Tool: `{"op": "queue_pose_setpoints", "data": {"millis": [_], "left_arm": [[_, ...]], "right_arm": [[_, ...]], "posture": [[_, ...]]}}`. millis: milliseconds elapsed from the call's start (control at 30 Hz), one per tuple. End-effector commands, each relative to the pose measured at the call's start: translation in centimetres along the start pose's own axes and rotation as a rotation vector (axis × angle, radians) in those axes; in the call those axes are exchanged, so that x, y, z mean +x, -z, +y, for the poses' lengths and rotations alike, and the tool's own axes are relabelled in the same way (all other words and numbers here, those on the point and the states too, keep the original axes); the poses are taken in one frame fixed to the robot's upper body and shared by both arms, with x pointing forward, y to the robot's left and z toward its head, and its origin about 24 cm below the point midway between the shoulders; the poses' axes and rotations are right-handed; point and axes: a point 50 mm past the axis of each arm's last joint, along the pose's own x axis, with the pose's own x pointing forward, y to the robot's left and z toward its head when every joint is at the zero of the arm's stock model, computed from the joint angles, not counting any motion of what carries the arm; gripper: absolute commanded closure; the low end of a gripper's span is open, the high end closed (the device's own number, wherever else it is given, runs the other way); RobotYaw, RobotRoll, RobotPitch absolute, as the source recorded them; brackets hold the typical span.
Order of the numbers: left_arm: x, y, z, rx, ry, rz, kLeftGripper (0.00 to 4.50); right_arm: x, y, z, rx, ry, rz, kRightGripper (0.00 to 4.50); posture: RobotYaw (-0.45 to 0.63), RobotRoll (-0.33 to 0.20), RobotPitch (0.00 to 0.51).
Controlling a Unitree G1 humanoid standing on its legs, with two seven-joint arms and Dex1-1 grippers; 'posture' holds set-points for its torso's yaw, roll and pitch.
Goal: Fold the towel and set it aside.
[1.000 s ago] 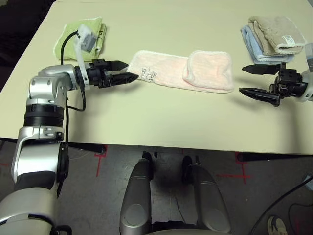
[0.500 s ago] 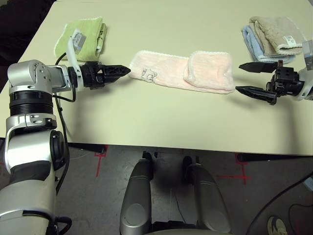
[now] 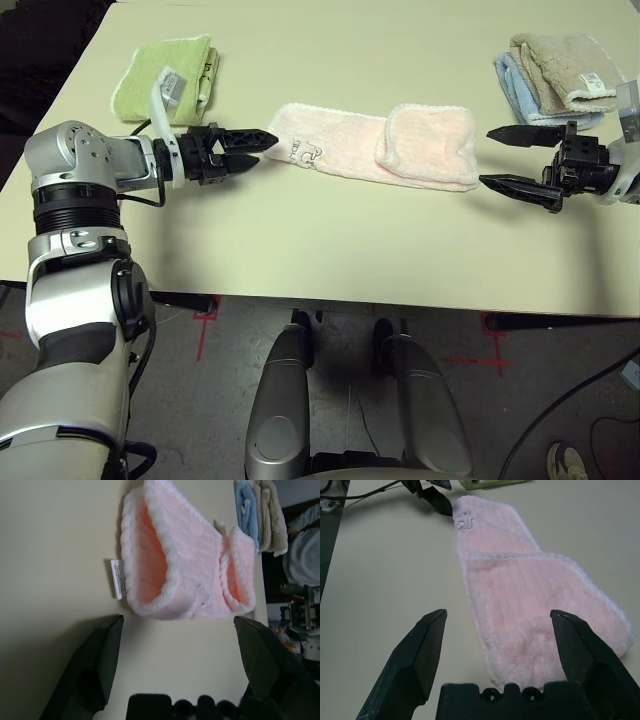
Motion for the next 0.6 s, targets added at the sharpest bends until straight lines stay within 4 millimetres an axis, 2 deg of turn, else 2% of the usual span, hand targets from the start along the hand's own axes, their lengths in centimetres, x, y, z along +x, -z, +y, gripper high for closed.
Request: {"op": "queue_pose_setpoints", "data": {"millis": [33, 333, 600], "left_arm": [[0.6, 0.1, 0.5, -0.039, -0.020, -0.015, 0.00], [1.7, -0.4, 0.9, -0.092, -0.022, -0.093, 0.00], [1.9, 0.2, 0.7, -0.107, 0.000, -0.038, 0.00]], "right_arm": [[0.0, 0.4, 0.4, 0.010, -0.013, 0.023, 0.03], [-0.1, 0.4, 0.4, 0.003, -0.009, 0.035, 0.03], [-0.2, 0.4, 0.3, -0.007, 0.000, 0.042, 0.03]], "posture": [[0.07, 0.000, 0.312], [0.07, 0.000, 0.308], [0.07, 0.000, 0.305]]}}
